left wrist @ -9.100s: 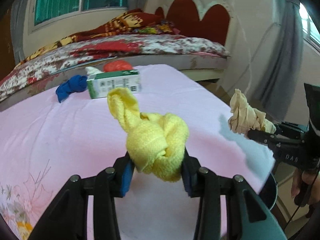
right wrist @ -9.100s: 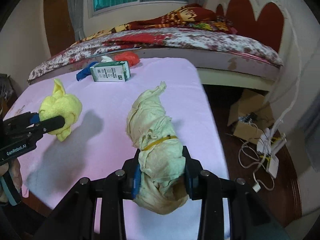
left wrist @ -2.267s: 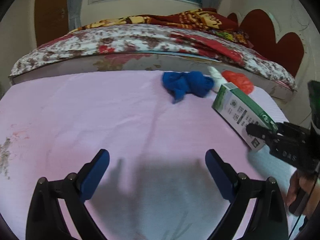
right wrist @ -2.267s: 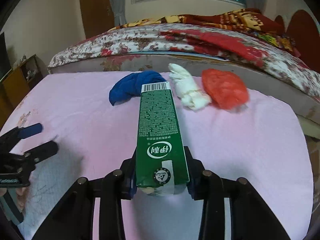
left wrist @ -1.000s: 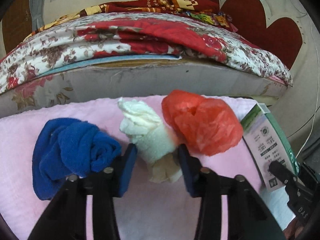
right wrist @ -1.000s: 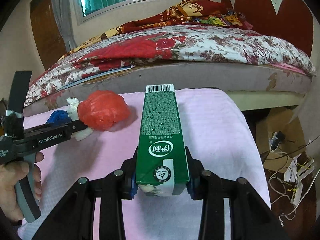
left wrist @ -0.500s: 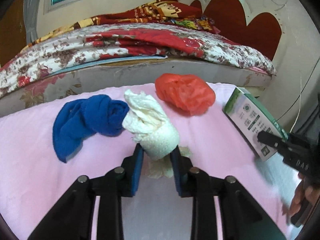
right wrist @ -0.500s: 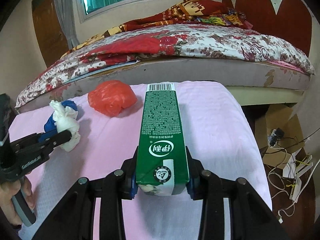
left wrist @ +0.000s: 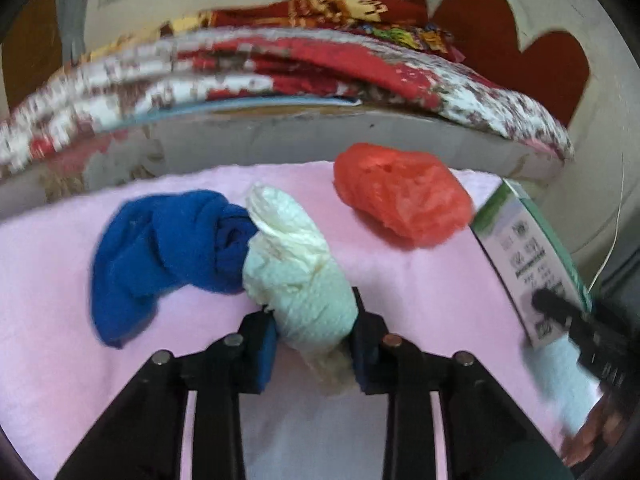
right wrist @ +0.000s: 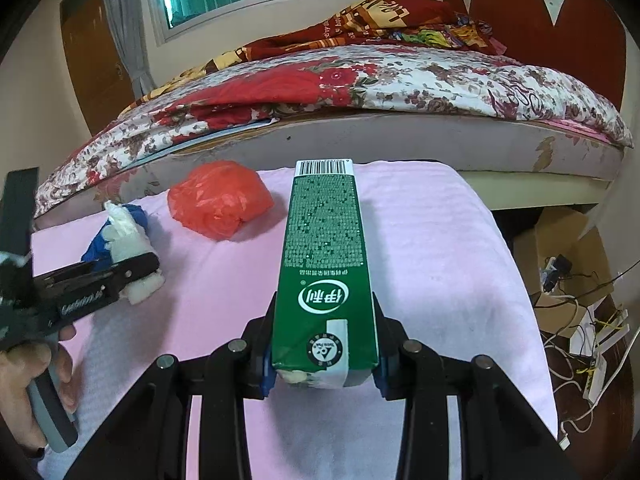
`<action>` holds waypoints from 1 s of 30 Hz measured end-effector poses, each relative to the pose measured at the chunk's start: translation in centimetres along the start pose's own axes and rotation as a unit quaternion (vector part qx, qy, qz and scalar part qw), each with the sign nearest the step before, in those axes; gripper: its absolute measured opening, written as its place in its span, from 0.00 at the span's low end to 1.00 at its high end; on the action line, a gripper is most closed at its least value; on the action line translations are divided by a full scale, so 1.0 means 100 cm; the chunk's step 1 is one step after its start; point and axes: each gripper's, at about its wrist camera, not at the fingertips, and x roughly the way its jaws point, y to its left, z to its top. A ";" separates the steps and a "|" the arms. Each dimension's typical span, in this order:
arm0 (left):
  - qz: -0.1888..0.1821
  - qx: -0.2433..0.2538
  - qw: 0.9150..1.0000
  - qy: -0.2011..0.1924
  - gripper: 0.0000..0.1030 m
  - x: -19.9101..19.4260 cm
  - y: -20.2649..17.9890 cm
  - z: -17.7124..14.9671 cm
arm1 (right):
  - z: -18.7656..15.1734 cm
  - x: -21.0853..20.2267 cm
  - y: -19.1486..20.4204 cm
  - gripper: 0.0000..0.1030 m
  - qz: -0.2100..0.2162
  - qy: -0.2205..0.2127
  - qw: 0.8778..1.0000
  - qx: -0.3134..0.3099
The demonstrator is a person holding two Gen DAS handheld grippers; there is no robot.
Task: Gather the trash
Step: 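Carry the milk carton and white tissue with both grippers over the bin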
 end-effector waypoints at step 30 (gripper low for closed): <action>-0.034 0.091 0.993 -0.074 0.30 -0.187 -0.077 -0.124 | -0.156 -0.243 0.013 0.38 -0.011 -0.063 0.998 -0.016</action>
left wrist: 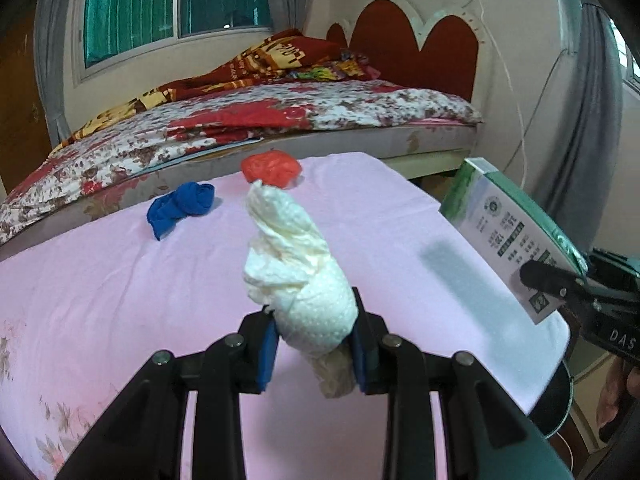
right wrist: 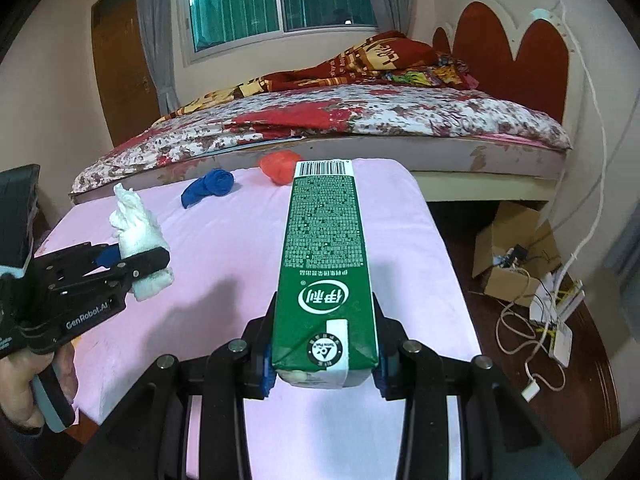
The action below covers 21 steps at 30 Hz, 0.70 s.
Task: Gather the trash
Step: 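Carry the milk carton and white tissue with both grippers over the bin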
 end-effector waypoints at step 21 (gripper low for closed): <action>-0.071 0.073 0.995 -0.019 0.30 -0.044 -0.111 -0.030 | -0.087 -0.116 -0.078 0.38 -0.066 -0.013 0.997 0.045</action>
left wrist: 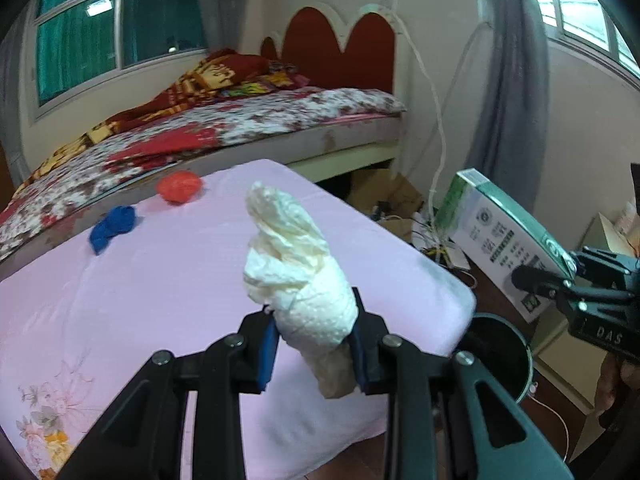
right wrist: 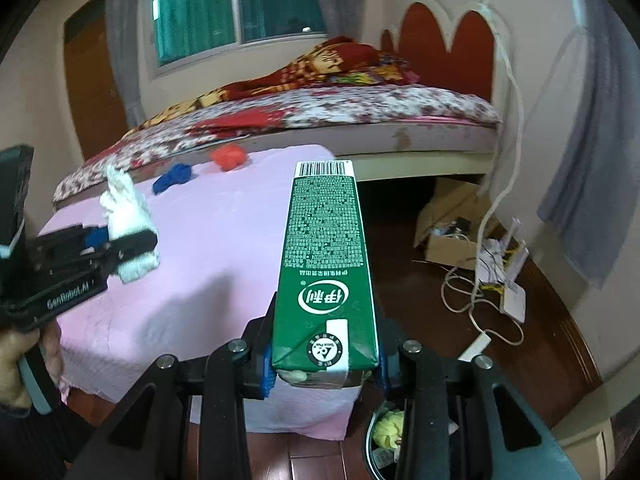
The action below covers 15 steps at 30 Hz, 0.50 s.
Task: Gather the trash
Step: 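Carry the milk carton and white tissue with both grippers over the bin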
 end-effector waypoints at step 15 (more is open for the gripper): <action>-0.072 0.050 0.996 0.013 0.30 0.025 -0.090 -0.006 | -0.034 -0.018 -0.068 0.38 -0.057 0.014 0.997 0.042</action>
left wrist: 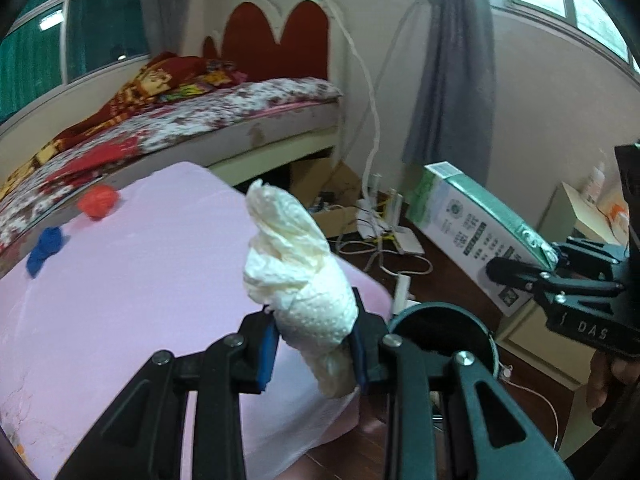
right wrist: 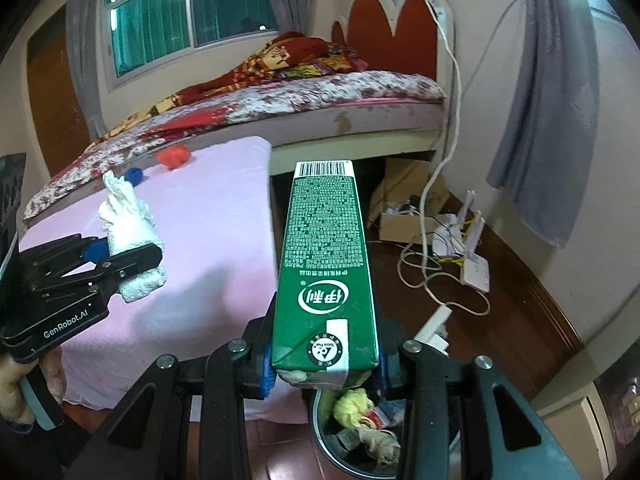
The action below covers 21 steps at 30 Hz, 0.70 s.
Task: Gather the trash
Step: 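Carry the milk carton and white tissue with both grippers over the bin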
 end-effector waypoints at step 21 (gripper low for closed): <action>-0.106 0.083 0.987 0.088 0.31 0.063 -0.115 -0.027 | -0.083 0.000 -0.095 0.38 -0.056 0.078 0.995 0.021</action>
